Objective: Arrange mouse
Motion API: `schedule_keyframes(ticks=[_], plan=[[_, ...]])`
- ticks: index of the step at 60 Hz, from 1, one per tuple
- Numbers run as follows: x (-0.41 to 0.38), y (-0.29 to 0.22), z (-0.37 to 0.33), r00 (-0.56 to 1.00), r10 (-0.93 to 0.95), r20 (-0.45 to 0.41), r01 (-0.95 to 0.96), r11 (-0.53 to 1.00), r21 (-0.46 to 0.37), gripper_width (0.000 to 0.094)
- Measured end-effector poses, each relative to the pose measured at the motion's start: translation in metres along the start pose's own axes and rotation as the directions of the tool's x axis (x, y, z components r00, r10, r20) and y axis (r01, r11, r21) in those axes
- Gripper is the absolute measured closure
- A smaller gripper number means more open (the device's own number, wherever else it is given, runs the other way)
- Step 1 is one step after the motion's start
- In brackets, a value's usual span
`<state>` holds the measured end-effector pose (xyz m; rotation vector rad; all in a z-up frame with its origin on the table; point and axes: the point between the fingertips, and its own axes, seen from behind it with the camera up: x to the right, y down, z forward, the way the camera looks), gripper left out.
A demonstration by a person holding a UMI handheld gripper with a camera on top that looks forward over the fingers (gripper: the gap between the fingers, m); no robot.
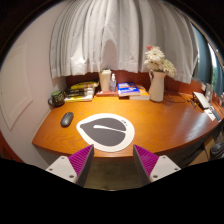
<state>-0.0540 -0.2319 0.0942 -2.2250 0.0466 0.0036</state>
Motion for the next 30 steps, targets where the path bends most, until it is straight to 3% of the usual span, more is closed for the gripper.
schedule_keyframes(ticks=[12,30], plan=[[-0.113,0.039,0.053,0.992,-0.029,0.122,0.04,0.995,-0.088,0.0157],[-0.22,0.012,0.154,0.982,-0.055,0.182,0.08,0.988,-0.132,0.0146]])
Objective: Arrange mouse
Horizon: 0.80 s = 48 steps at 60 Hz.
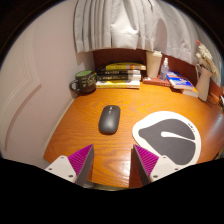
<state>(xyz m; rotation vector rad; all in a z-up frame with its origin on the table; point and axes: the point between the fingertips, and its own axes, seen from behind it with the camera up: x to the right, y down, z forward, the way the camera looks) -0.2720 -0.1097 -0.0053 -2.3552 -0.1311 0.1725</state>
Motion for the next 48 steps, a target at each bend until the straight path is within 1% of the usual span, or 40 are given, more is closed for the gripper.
schedule_keyframes(ticks=[7,9,14,16,19,21,23,29,33,34,36,43,48], plan=[[-0.009,-0.029,0.038,1.0,0.017,-0.011,-0.017,1.0,0.003,0.0151],[-0.009,-0.04,0.047,1.0,0.021,-0.02,-0.021,1.0,0.017,0.0161],[-0.011,-0.059,0.069,0.999,0.03,-0.038,-0.029,0.999,0.021,0.019],[-0.009,-0.064,0.075,0.998,0.029,-0.048,-0.028,0.999,0.017,0.0229],[-0.004,-0.069,0.084,0.997,0.017,-0.075,-0.017,1.0,0.005,0.032],[-0.003,-0.071,0.087,0.996,0.004,-0.086,-0.005,1.0,-0.009,0.0357],[0.001,-0.072,0.089,0.995,-0.005,-0.098,0.003,1.0,-0.021,0.0423],[-0.001,-0.072,0.09,0.996,0.021,-0.09,-0.026,0.998,-0.052,0.05],[0.0,-0.073,0.09,0.996,0.029,-0.089,-0.034,0.998,-0.06,0.0536],[0.0,-0.073,0.09,0.996,0.029,-0.089,-0.035,0.998,-0.06,0.0561],[0.001,-0.073,0.09,0.996,0.029,-0.088,-0.035,0.997,-0.062,0.058],[0.0,-0.073,0.09,0.996,0.024,-0.081,-0.03,0.997,-0.077,0.0581],[-0.006,-0.084,0.083,0.999,0.009,-0.043,-0.013,0.996,-0.083,0.0581]])
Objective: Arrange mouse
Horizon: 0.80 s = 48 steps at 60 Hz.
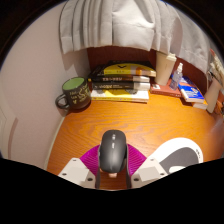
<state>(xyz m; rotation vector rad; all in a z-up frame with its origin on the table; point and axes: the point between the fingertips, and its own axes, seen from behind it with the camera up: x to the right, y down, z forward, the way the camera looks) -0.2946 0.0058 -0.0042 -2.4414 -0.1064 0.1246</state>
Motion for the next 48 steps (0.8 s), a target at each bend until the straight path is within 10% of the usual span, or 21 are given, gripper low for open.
schedule_keyframes(ticks=[23,48], plan=[[0.114,-0.16,-0.194,0.996,-0.038,-0.082,0.067,0.926,0.373,0.058],[0.213,0.013,-0.104,0.997,0.02,-0.08,-0.013,0.996,0.092,0.0583]])
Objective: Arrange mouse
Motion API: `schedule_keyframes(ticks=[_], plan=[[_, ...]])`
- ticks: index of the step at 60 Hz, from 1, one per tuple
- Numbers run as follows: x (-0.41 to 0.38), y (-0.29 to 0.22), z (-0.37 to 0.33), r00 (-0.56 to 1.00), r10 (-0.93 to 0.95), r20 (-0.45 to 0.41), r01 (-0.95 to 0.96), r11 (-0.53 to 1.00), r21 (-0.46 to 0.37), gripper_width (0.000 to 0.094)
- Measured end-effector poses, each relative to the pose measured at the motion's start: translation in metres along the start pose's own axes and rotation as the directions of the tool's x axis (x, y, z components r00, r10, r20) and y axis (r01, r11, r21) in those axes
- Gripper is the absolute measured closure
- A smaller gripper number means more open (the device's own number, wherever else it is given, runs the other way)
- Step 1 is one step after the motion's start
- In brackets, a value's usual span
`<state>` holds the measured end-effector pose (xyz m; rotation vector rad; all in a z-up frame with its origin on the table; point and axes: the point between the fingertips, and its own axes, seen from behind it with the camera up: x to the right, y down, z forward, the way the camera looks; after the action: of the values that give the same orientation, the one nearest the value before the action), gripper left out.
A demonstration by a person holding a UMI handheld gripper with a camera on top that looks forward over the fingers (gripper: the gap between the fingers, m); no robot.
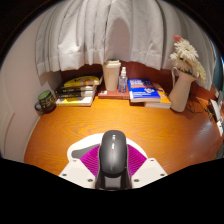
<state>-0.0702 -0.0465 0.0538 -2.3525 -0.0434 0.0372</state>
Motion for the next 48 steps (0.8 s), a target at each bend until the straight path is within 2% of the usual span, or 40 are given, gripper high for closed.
schedule_keyframes(ticks=[13,16,30,35,38,48], plan=[[-0.006,0.063,0.033,1.0,0.015,0.022,-0.013,0.993,-0.114,0.0582],[-0.007,0.06,0.035,1.0,0.011,0.022,-0.009,0.996,-0.09,0.0548],[-0.008,0.061,0.038,1.0,0.001,0.028,0.002,0.995,-0.104,0.0407],[-0.018,0.062,0.036,0.998,0.006,0.058,0.002,0.993,-0.121,0.0216],[-0.019,0.062,0.028,0.998,-0.006,0.056,0.014,0.989,-0.146,0.0149],[-0.008,0.016,-0.028,0.999,-0.033,-0.011,0.032,0.997,-0.069,0.0115]])
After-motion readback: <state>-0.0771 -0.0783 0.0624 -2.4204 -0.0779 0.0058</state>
